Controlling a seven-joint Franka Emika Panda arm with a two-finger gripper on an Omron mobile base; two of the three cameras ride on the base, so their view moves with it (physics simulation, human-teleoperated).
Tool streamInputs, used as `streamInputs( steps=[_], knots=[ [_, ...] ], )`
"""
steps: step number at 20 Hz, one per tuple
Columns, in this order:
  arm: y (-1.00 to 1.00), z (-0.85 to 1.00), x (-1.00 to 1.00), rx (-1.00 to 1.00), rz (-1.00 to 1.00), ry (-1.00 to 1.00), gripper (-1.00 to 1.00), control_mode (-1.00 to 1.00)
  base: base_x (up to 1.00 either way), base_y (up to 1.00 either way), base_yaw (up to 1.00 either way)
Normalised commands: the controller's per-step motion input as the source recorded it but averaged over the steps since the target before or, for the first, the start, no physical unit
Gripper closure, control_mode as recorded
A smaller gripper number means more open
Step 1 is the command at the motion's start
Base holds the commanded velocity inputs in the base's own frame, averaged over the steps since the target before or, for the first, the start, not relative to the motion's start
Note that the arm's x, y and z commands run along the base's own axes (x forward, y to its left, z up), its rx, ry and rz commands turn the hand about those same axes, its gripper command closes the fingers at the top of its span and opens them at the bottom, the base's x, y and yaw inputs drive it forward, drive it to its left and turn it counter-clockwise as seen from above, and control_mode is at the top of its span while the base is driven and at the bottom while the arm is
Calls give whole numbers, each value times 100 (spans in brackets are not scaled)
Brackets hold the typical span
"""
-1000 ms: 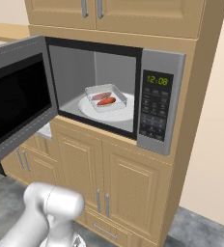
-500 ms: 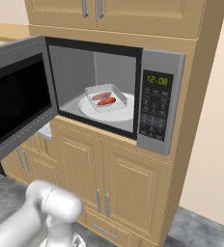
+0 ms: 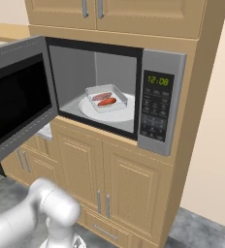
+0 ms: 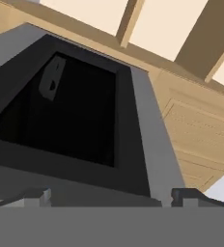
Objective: Place the tupperware containing the steak and sweet potato meal in the microwave. Close the microwave door and press the start button to reheat the meal.
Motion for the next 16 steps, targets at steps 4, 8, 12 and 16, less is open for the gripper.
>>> streamInputs(
  steps=[4,8,12,16],
  knots=[
    [0,-9,54,-1,-12,0,-100,-100,0,0,0],
    [-13,-13,46,0,-14,0,-100,-100,0,0,0],
    [-24,-12,53,0,-16,0,-100,-100,0,0,0],
    [-70,-7,6,0,-21,0,-100,-100,0,0,0]
  ],
)
